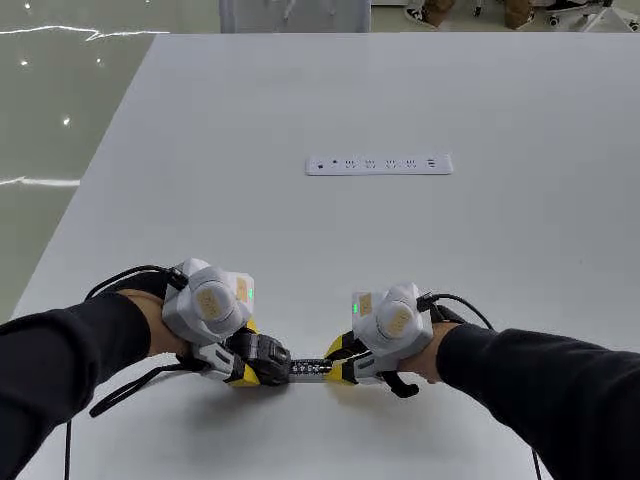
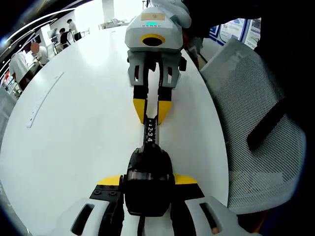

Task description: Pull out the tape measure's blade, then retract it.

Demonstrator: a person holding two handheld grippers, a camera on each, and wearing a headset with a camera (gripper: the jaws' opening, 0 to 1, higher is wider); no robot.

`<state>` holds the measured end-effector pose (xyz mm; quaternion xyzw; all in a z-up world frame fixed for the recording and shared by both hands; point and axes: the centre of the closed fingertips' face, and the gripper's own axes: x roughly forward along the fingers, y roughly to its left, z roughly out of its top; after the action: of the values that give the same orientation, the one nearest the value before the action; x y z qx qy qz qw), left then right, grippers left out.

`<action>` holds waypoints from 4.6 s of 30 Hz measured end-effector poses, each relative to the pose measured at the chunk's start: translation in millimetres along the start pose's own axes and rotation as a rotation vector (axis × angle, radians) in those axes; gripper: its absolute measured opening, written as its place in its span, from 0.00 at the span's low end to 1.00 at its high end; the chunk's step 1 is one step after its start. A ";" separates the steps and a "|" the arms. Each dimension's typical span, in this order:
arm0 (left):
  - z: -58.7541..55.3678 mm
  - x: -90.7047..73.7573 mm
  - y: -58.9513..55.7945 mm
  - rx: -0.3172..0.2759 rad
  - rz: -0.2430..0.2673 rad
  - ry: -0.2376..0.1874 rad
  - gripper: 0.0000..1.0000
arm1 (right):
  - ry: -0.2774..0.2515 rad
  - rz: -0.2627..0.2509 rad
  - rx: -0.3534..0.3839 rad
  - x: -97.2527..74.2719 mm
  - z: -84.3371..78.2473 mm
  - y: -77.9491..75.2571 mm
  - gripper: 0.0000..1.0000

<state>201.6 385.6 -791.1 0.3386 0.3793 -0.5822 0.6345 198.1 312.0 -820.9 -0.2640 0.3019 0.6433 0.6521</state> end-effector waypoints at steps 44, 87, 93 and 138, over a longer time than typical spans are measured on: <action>0.6 0.1 0.6 -0.007 0.007 -0.016 0.32 | 0.018 -0.016 0.027 -16.4 -17.9 -3.0 0.09; 0.9 -0.4 0.3 -0.008 0.015 -0.028 0.32 | 0.030 -0.026 0.042 -27.1 -31.0 -3.8 0.09; 0.7 0.0 0.5 -0.008 0.016 -0.024 0.32 | 0.035 -0.029 0.048 -30.6 -35.2 -3.8 0.09; 1.4 0.0 0.9 -0.016 0.024 -0.022 0.32 | 0.029 -0.057 0.086 -44.7 -50.0 -5.3 0.09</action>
<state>202.6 384.5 -790.5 0.3315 0.3729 -0.5751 0.6484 201.2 244.8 -822.2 -0.2534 0.3309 0.6071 0.6765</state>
